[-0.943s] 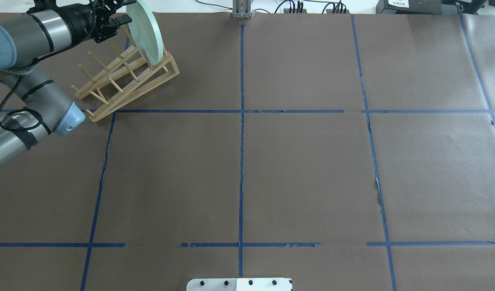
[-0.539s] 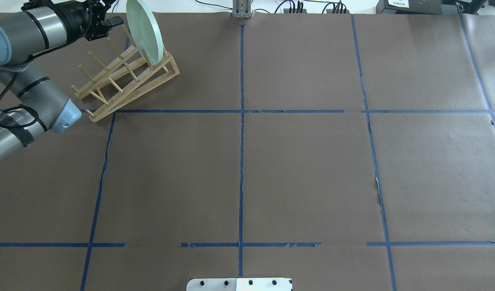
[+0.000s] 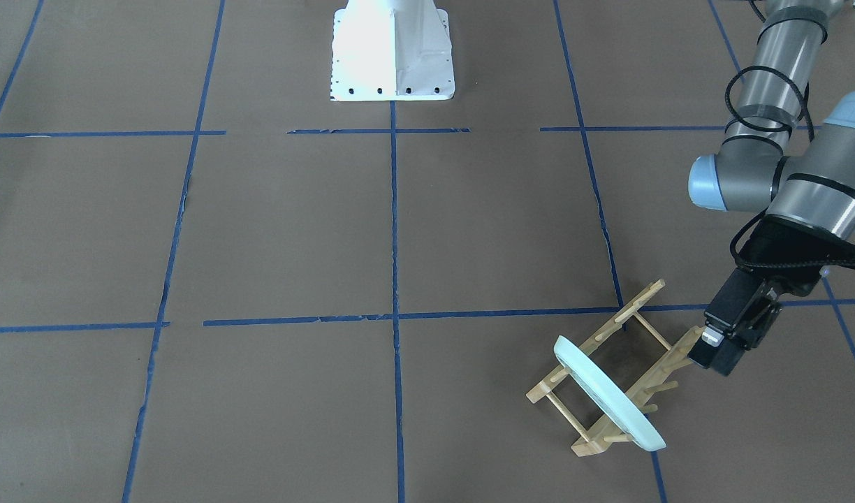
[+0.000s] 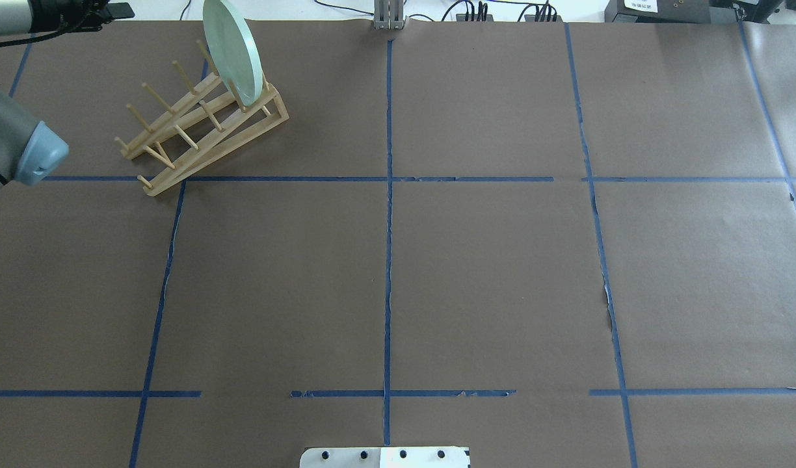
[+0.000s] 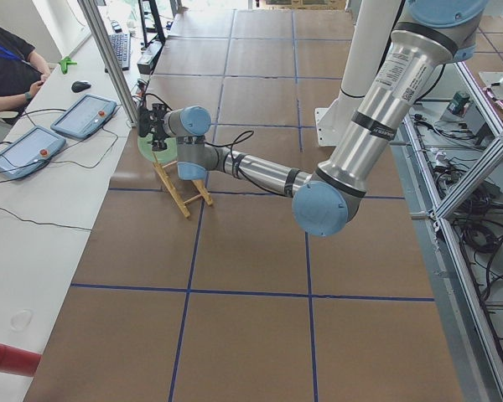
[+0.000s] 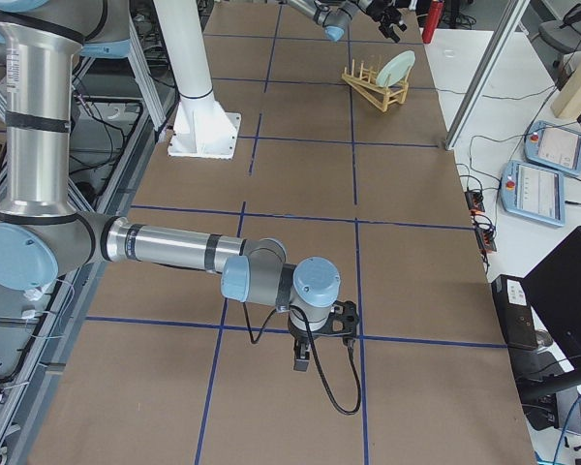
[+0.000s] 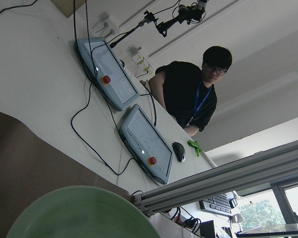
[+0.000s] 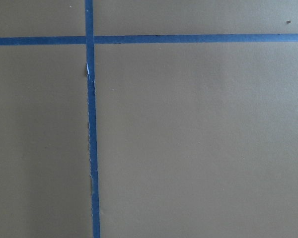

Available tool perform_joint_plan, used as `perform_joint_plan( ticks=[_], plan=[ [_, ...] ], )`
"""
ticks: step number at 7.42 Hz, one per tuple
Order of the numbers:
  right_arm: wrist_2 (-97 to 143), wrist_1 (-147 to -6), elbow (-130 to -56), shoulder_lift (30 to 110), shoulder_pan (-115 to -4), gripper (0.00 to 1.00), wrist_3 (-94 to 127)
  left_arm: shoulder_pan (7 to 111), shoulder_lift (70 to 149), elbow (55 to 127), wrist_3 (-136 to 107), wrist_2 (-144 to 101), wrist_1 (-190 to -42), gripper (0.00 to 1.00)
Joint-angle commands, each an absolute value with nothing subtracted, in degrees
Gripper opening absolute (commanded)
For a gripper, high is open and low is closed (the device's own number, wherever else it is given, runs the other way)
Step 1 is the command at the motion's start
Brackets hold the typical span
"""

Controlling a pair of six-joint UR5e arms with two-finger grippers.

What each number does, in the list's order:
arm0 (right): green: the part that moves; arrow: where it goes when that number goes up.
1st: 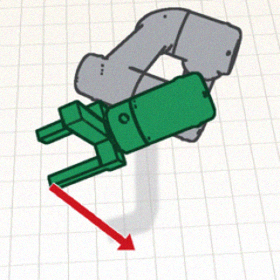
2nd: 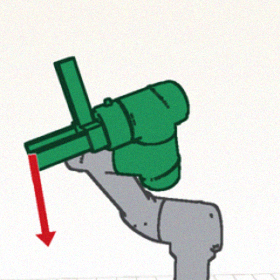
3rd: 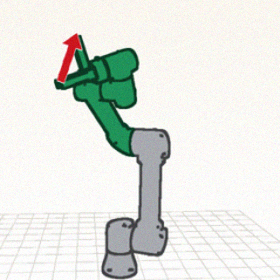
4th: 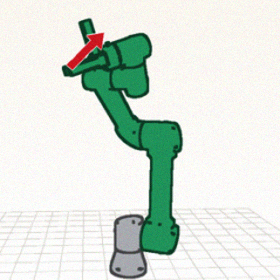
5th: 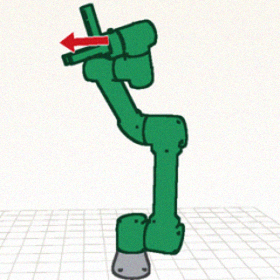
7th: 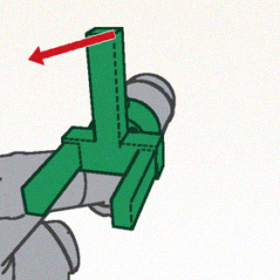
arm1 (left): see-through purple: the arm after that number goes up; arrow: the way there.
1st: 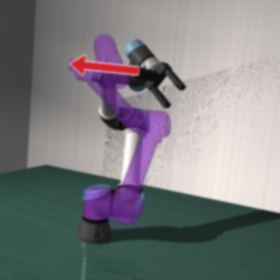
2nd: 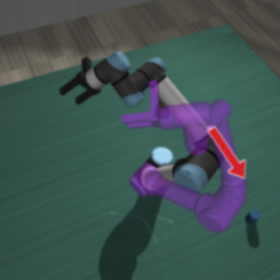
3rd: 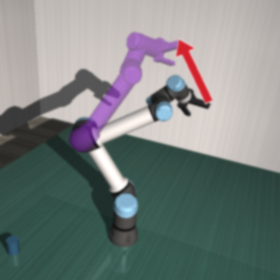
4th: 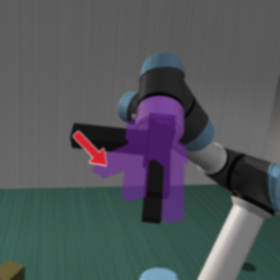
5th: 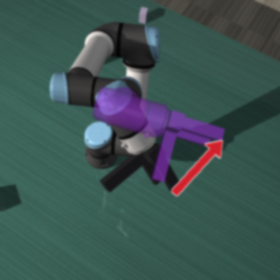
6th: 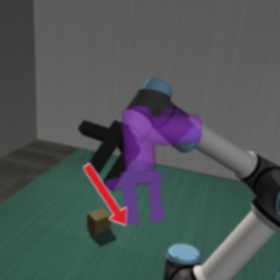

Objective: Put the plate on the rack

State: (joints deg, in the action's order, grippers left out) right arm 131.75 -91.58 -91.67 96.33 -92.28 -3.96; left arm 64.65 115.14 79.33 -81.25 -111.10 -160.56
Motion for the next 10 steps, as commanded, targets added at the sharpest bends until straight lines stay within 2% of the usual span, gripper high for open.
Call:
perform_joint_plan(
  ticks=[1, 2, 4, 10],
  plan=[
    [131.7, -91.6, -91.7, 96.3, -92.3, 1.0, -4.0, 68.8, 107.7, 85.1, -65.3, -116.3, -152.2, 1.0],
    [131.7, -91.6, -91.7, 96.3, -92.3, 1.0, -4.0, 69.3, 103.6, 87.1, -55.2, -116.9, -149.8, 1.0],
    [131.7, -91.6, -91.7, 96.3, -92.4, 1.0, -4.0, 71.7, 100.6, 88.9, -38.3, -118.2, -141.4, 1.0],
    [131.7, -91.6, -91.7, 96.3, -92.4, 1.0, -4.0, 85.6, 100.8, 88.8, -4.5, -122.9, -105.2, 1.0]
  ],
)
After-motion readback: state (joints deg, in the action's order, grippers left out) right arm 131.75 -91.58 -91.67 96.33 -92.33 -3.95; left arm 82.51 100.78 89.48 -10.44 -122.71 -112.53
